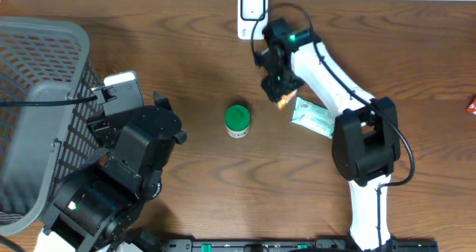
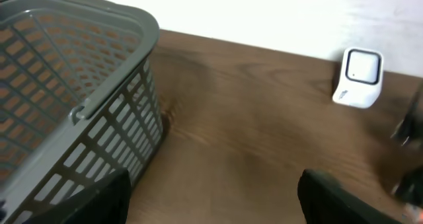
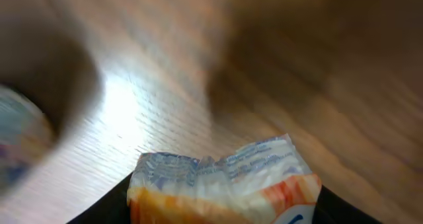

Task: Scan the item barcode
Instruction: 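Lift the Kleenex pack with the right gripper, then hold the Kleenex pack in front of the white scanner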

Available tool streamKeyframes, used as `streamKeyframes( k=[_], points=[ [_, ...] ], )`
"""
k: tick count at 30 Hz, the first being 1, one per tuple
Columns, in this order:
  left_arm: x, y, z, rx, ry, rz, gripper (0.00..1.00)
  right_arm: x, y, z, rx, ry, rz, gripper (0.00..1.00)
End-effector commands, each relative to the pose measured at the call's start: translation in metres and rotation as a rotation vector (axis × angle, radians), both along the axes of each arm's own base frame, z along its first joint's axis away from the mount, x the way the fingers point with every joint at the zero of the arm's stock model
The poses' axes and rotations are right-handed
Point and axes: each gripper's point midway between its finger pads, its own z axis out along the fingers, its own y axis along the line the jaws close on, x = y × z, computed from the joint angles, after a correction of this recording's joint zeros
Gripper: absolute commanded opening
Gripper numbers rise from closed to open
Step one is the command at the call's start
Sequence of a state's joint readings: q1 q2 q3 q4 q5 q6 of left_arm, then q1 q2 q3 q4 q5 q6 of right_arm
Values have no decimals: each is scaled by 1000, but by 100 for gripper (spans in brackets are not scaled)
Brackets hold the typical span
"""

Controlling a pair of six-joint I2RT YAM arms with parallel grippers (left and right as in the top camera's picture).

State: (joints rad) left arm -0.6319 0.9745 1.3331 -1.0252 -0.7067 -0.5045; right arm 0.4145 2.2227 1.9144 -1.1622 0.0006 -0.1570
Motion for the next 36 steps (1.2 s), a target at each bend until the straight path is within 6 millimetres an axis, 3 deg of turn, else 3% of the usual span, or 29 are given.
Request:
streamKeyframes(
  k=[1,3,5,7,16,21,27,36],
  points=[
    [-4,6,-3,1,7,31,81,9,-2,20,34,-23,-269,59],
    [-6,8,-6,15,27,31,81,3,-9,21,32,16,-419,58],
    [-11,10,-12,33,60,26,81,-17,-13,19,38,119,-572,55],
    [-13,8,-16,28,84,9,81,-32,-7,20,70,208,-623,54],
    [-17,-3,-26,-11,136,-48,81,-78,4,28,56,404,-616,57],
    [-17,-3,-26,-11,136,-48,81,-85,4,29,37,424,-611,56],
    [-17,-3,-25,-9,135,-47,81,-61,14,25,104,339,-598,50],
    [-17,-3,-26,-9,136,-47,81,11,30,33,294,95,-533,47]
  ],
)
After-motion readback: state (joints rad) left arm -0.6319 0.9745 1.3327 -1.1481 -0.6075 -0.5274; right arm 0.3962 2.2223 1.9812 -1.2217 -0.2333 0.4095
